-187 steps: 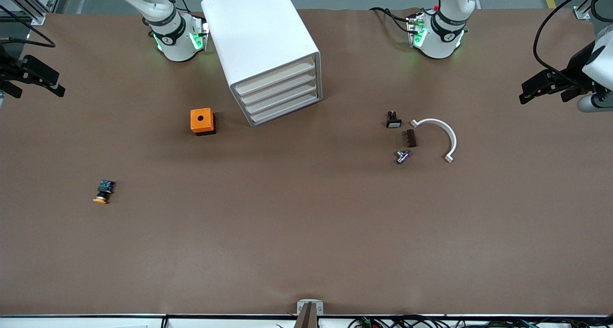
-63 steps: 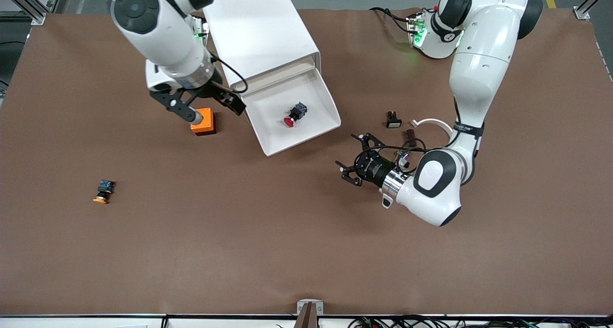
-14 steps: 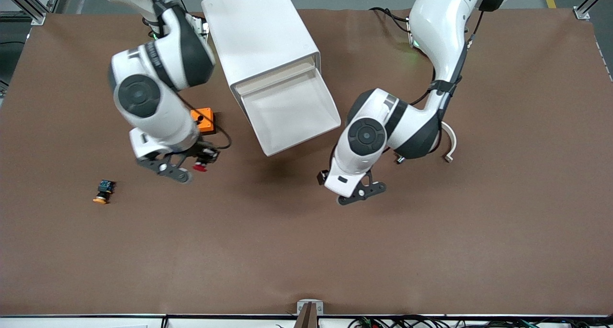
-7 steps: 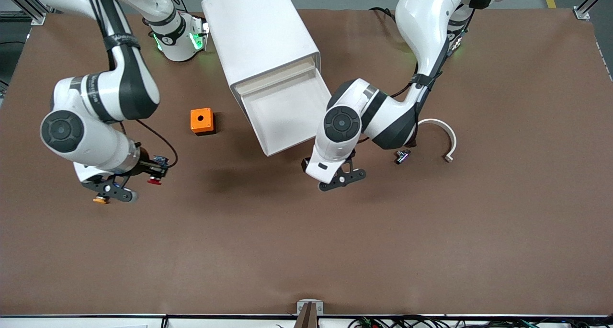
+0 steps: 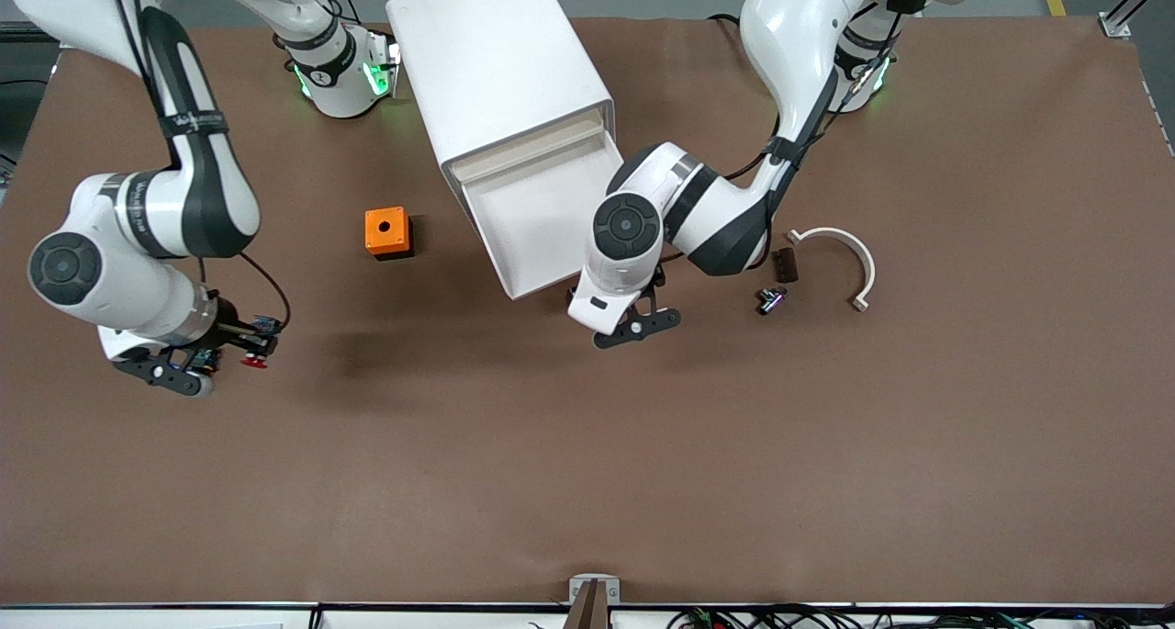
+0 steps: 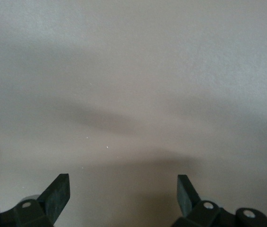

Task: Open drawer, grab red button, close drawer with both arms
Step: 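Carry the red button beside the yellow button while the left gripper pushes drawer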

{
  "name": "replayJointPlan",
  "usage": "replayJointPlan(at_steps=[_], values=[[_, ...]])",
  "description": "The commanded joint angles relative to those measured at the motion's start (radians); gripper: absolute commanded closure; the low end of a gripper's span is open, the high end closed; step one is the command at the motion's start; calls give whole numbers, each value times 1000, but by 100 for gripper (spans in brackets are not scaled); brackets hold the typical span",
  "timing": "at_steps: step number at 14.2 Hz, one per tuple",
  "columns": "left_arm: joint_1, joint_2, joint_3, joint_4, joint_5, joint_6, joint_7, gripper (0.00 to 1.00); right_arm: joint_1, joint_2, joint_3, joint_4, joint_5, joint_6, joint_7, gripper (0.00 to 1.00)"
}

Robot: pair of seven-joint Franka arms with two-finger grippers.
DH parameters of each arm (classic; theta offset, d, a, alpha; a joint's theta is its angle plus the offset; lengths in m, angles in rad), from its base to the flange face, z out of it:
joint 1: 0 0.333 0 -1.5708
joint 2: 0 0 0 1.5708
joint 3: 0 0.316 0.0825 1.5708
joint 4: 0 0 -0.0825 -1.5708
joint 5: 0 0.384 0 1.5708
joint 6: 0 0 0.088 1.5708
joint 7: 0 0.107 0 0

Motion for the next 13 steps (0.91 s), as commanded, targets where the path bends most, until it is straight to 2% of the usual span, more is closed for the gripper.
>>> replayJointPlan(at_steps=[1,9,13], values=[[-19,-20,1,-29,-14,21,-8,0,-55,51,20,-17,1,75,-39,100],[-51,-6,-18,-35,-75,23,-16,0,-108,194,20,-14,-11,245,-91,100],[-62,-6,-19,-49,-112,23,-25,0,-137,211,20,-8,-11,256,-147,100]])
